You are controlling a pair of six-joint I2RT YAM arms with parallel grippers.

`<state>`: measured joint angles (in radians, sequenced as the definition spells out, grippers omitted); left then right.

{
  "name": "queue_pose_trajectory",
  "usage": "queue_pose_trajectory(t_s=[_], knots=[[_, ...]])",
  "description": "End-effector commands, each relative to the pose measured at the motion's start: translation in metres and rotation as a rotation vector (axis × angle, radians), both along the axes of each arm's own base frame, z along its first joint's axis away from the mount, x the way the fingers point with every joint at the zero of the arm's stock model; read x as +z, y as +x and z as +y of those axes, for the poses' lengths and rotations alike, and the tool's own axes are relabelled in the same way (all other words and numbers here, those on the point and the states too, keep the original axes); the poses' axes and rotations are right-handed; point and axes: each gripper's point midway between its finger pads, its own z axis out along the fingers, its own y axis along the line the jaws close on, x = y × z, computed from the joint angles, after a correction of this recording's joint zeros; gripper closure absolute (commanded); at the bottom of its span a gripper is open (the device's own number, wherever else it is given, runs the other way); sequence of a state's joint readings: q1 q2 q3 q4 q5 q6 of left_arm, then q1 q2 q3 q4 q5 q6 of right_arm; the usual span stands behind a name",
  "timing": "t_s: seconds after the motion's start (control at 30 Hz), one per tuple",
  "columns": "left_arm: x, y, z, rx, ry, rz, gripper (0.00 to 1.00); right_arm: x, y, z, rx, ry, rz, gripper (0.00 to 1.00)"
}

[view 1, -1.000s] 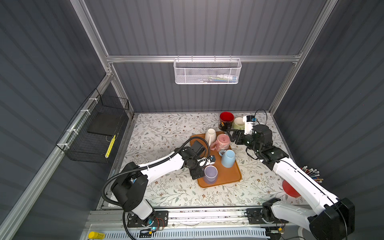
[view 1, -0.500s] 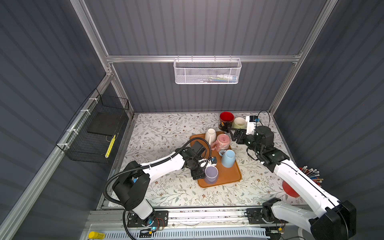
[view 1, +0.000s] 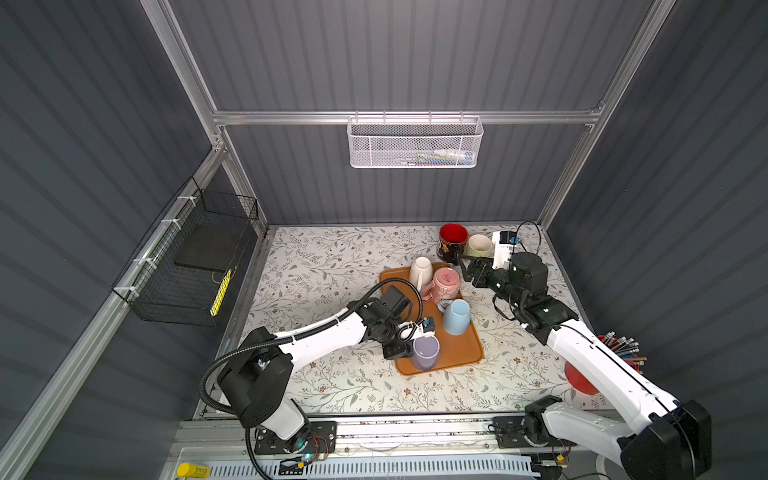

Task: Turn the mug right side up
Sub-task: 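Lower the left gripper onto the upside-down lavender mug on the tray, then close the left gripper on the lavender mug and lift it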

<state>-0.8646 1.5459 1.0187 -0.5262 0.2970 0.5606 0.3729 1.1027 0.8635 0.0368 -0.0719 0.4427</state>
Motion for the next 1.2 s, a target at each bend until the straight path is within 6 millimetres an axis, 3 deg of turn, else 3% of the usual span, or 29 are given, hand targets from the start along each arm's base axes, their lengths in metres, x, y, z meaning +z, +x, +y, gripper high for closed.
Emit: queue_pose_trajectory(t_s=[0.0,0.1,0.33,0.5,1.17], knots=[[0.007,-0.016,-0.002,-0.017,-0.045,0.053,0.55,0.000,0.000,-0.001,-0.002,0.005,-0.005,0.25],[0.005,-0.017,-0.003,-0.016,-0.043,0.066,0.56,0.001,-0.001,-0.003,-0.009,0.000,-0.008,0.25],[-0.010,-0.017,0.001,0.002,0.026,0.088,0.42,-0.001,0.000,0.001,0.005,0.013,-0.003,0.25],[-0.022,-0.012,0.005,0.016,0.080,0.082,0.41,0.000,0.000,0.001,0.007,0.017,-0.002,0.24],[-0.030,0.007,-0.005,0.045,0.125,0.052,0.62,-0.003,-0.001,0.004,0.021,0.032,0.004,0.24]])
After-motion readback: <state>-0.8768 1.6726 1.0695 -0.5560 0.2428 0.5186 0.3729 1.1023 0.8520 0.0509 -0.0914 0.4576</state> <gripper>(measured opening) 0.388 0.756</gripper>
